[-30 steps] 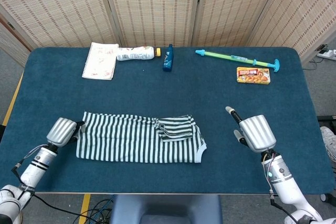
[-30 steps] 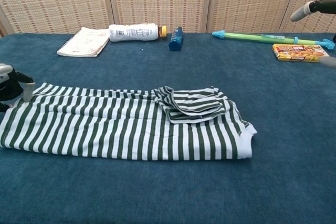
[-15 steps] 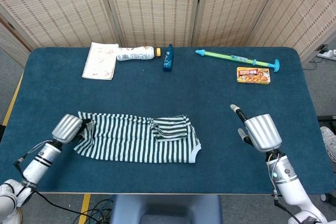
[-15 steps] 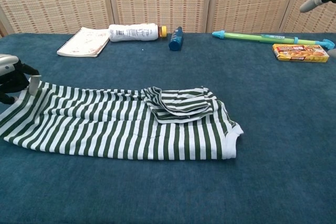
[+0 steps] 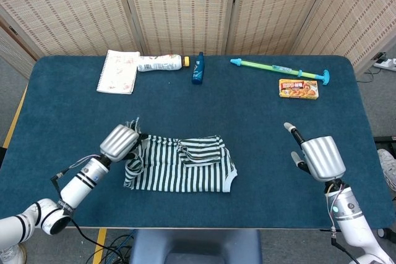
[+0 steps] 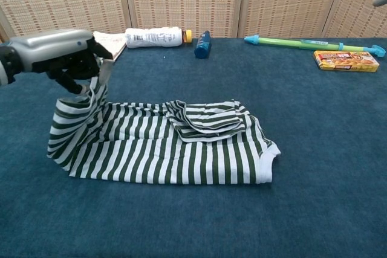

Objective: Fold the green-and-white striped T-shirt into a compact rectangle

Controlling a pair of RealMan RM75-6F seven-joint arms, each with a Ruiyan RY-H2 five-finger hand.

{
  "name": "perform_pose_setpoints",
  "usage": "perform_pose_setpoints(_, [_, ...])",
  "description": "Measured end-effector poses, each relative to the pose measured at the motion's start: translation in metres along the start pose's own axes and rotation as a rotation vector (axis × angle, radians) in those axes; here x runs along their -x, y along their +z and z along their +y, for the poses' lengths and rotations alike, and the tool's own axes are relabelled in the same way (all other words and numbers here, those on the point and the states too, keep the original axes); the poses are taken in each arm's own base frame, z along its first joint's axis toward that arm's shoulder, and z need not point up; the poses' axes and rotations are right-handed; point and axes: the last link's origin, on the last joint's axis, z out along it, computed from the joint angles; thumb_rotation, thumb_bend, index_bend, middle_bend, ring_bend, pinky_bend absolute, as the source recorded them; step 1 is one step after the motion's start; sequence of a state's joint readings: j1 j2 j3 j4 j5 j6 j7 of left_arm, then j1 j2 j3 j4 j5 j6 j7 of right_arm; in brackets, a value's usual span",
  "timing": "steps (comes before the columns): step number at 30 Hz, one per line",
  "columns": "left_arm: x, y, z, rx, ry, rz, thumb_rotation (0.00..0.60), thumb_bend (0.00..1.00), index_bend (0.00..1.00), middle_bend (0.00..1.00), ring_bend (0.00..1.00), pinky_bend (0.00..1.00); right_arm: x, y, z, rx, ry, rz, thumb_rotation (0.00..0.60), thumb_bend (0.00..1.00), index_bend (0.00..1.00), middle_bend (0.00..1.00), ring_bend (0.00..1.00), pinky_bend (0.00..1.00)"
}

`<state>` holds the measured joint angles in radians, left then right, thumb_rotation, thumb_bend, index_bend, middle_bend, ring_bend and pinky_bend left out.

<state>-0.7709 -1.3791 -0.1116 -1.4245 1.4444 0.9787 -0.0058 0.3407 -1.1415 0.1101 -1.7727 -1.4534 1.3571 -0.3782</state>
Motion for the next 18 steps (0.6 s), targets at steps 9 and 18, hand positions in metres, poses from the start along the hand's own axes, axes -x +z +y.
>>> perform_pose_setpoints(9, [-0.024, 0.035, 0.055, 0.044, 0.017, -0.013, 0.6, 0.63, 0.62, 0.93, 0.84, 1.0, -0.003, -0.006, 0.009, 0.024, -0.002, 0.006, 0.6, 0.34, 0.16, 0.98, 1.0, 1.0])
perform_pose_setpoints(18, [-0.022, 0.06, 0.112, 0.127, 0.052, -0.024, 0.6, 0.63, 0.61, 0.93, 0.84, 1.0, -0.004, -0.011, 0.016, 0.043, -0.005, 0.004, 0.6, 0.34, 0.16, 0.98, 1.0, 1.0])
